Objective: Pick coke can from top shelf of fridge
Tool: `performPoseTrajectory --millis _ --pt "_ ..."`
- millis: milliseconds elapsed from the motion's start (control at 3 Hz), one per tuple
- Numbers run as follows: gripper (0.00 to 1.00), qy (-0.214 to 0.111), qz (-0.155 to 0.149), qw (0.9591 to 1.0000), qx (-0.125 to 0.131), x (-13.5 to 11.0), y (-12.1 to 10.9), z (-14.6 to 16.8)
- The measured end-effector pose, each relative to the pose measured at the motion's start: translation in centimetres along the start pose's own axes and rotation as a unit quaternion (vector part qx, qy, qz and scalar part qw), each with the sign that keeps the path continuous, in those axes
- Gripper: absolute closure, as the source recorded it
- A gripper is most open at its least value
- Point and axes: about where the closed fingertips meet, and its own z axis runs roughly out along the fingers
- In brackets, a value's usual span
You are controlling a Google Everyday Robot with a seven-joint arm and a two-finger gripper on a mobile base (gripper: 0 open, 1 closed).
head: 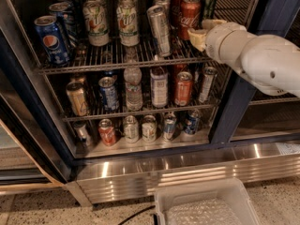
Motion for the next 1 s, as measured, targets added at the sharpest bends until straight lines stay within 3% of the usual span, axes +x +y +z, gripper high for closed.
performPoseTrajectory --millis 1000 --pt "0.69 0.0 0.0 1.0 0.0 -0.01 0.0 0.0"
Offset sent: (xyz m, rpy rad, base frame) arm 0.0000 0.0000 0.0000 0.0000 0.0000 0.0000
